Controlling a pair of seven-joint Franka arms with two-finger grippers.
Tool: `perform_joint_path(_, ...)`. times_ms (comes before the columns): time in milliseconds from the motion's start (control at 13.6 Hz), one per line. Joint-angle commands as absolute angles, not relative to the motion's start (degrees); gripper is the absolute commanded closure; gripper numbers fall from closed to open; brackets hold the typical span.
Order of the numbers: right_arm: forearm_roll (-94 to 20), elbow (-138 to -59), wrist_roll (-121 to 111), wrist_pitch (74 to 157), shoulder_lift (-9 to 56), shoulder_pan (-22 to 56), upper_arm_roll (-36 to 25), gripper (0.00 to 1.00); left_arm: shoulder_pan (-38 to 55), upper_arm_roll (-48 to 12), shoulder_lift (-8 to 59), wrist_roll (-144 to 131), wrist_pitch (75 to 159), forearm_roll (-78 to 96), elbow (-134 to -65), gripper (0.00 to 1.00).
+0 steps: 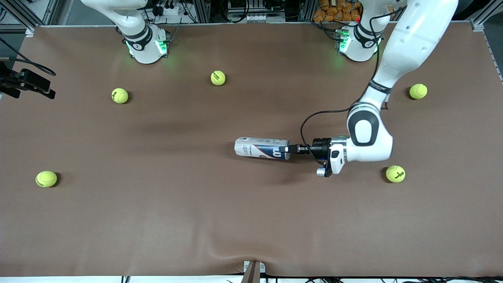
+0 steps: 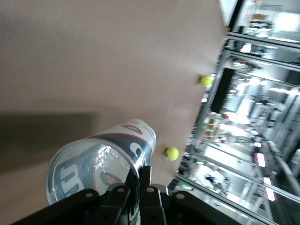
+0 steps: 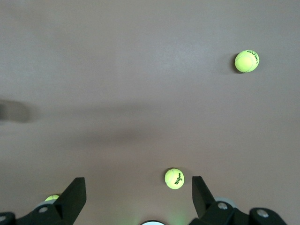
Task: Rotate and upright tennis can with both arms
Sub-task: 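Lift and rotate the can upright with the left gripper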
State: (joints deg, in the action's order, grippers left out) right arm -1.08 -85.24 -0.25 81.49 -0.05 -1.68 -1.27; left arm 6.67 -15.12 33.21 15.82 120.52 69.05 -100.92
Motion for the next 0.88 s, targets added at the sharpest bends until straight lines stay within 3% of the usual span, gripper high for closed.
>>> perform_joint_path(0, -0.6, -85.3, 0.0, 81.8, -0.4, -1.6, -1.4, 0.0, 9.2, -15.3, 31.2, -3.5, 121.2, 56.5, -94.2, 1.0)
perform_joint_path(368, -1.0, -85.3, 0.1, 81.6, -0.5, -2.3, -1.7, 0.0, 17.0, -15.4, 30.8, -38.4, 120.0, 23.3, -82.0, 1.0)
perform_joint_path(809, -1.1, -84.6, 0.0, 81.5, -0.5, -1.8, -1.5, 0.0, 24.0, -14.9, 30.5, -55.9, 113.0, 4.6, -77.3, 1.0)
